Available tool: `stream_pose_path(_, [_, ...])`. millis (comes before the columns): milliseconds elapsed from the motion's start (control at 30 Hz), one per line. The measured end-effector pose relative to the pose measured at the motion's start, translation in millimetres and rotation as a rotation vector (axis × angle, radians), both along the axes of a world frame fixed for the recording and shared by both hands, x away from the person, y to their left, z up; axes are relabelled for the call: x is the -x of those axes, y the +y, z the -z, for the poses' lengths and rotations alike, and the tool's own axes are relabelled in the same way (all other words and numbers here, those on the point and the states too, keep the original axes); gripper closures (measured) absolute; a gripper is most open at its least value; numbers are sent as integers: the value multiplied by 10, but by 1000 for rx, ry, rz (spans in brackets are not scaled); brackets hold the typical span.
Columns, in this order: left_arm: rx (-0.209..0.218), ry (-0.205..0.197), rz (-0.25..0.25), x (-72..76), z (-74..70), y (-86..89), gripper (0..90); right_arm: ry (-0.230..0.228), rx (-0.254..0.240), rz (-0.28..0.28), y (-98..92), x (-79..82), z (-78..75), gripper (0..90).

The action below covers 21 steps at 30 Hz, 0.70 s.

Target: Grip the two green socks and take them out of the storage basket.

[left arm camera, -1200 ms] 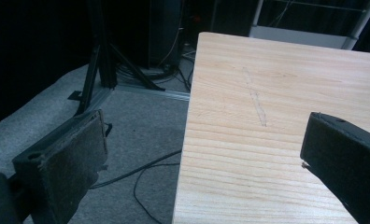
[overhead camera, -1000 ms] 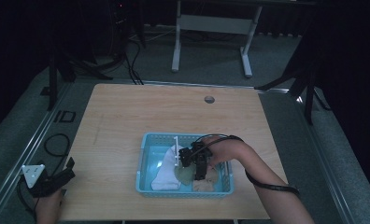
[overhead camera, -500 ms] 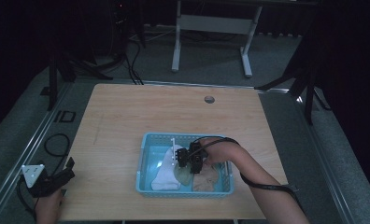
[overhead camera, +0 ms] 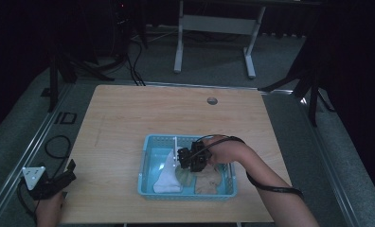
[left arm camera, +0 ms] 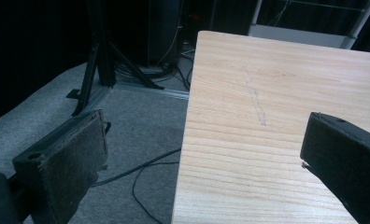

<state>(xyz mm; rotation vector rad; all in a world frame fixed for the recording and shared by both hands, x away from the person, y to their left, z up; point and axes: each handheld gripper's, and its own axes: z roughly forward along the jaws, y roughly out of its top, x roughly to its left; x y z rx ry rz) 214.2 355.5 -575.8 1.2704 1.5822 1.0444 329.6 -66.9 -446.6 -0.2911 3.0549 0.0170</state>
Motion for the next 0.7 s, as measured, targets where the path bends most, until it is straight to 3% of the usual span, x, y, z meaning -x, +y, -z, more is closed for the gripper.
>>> stream_pose_path(333, [-3,3,1,1,-1,0,7,-25,-63,-10,-53,73,-395,843])
stream_pose_path(700, [-3,6,0,0,-2,0,7,-38,-84,20,-288,95,-633,843])
